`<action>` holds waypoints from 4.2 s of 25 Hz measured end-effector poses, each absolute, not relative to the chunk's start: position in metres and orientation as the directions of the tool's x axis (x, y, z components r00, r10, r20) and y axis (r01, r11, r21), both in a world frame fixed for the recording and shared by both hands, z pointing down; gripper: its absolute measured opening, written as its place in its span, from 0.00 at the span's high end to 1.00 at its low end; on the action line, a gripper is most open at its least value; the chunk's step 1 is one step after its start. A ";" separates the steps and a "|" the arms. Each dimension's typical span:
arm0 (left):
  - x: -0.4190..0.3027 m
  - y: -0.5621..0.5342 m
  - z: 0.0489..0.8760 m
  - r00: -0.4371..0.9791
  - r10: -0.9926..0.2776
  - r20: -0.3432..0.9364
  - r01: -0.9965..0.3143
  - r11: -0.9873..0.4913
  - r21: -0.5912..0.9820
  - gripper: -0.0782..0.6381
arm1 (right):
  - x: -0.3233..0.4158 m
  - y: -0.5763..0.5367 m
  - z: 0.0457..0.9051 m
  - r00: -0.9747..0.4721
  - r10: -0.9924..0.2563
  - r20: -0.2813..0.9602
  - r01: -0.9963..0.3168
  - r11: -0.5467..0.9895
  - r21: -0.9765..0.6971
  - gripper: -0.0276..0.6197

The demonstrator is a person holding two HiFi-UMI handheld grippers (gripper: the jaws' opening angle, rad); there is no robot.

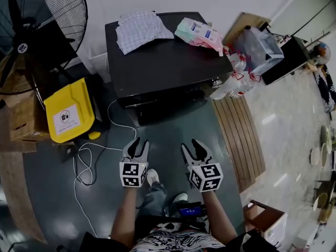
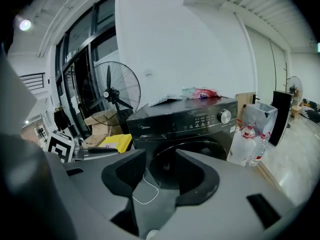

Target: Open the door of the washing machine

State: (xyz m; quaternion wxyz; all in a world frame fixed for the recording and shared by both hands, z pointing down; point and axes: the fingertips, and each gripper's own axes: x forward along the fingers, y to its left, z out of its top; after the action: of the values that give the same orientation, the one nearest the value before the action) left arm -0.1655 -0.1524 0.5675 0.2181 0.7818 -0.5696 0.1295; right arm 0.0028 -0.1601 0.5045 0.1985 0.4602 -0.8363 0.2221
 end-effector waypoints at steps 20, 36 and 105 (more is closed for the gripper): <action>-0.176 -0.246 0.706 0.418 -0.720 0.554 -0.905 -0.381 0.188 0.65 | -0.014 -0.223 0.599 -0.443 -0.675 0.590 -0.896 0.362 -0.258 0.70; -0.160 -0.290 0.762 0.517 -0.627 0.583 -0.842 -0.495 0.214 0.66 | 0.001 -0.228 0.636 -0.410 -0.656 0.634 -0.912 0.307 -0.272 0.70; -0.072 -0.161 0.723 0.644 -0.518 0.563 -0.762 -0.503 0.408 0.83 | 0.168 -0.145 0.685 0.011 -0.536 0.844 -0.995 0.081 0.064 0.77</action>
State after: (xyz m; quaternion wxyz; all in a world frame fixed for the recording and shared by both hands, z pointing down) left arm -0.0719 -0.1606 0.7230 0.3248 0.8463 -0.3782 0.1876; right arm 0.1683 -0.1448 0.6849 0.3740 0.6046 -0.6330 0.3065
